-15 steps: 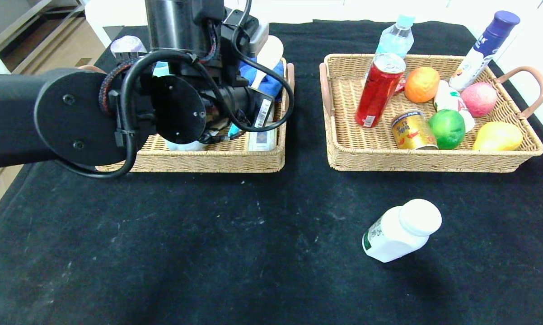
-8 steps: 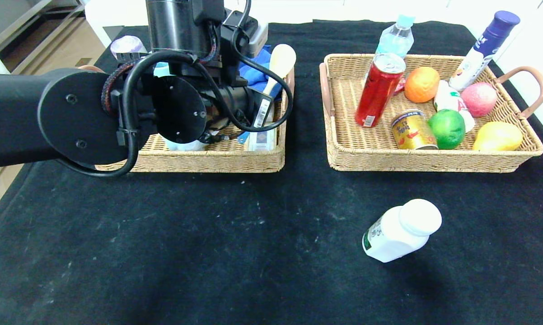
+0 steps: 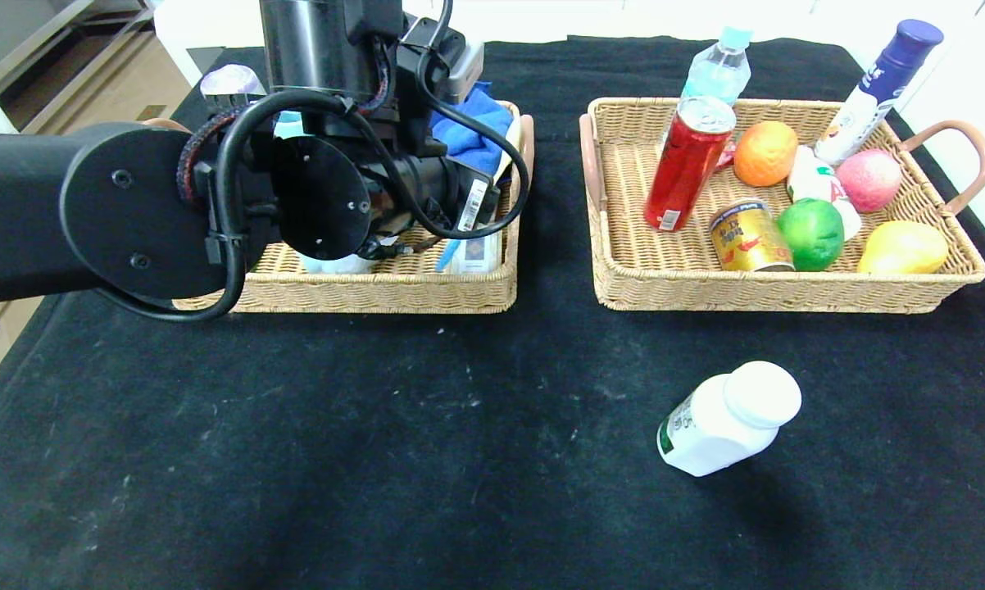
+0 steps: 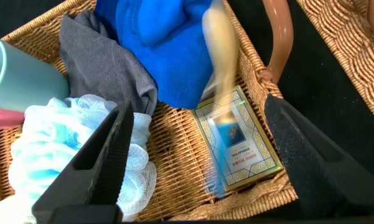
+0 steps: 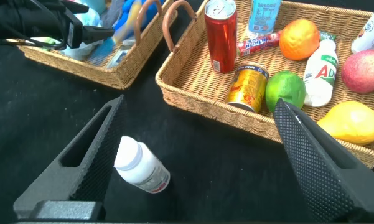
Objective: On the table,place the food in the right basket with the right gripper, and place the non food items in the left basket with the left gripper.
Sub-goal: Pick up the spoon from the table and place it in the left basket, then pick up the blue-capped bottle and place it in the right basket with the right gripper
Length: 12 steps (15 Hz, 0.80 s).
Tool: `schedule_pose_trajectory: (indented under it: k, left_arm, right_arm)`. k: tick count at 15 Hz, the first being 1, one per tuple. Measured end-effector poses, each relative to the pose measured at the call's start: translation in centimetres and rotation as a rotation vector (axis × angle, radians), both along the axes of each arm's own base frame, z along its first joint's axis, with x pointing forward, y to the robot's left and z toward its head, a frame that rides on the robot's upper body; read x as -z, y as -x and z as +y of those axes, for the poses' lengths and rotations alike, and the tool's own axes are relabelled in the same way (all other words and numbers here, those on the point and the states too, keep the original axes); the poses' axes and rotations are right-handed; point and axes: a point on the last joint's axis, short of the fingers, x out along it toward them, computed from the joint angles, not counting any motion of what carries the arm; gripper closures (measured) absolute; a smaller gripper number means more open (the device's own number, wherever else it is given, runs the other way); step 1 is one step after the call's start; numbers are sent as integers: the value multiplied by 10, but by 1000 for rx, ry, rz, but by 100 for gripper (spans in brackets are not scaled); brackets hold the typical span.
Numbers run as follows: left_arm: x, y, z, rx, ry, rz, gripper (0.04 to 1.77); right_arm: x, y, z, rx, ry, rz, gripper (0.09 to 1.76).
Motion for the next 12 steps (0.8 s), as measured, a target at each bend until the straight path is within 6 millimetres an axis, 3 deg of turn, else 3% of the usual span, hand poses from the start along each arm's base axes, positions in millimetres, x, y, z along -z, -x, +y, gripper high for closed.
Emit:
schedule_pose_trajectory:
  k: [8,12]
  left_arm:
    - [0,5,3,2,-1,5,16]
    - [6,20,9,29,-26,37,14]
  right_arm:
    - [1,-1,0,0,3,5,14]
    - [3,-4,2,-1,10,18,14]
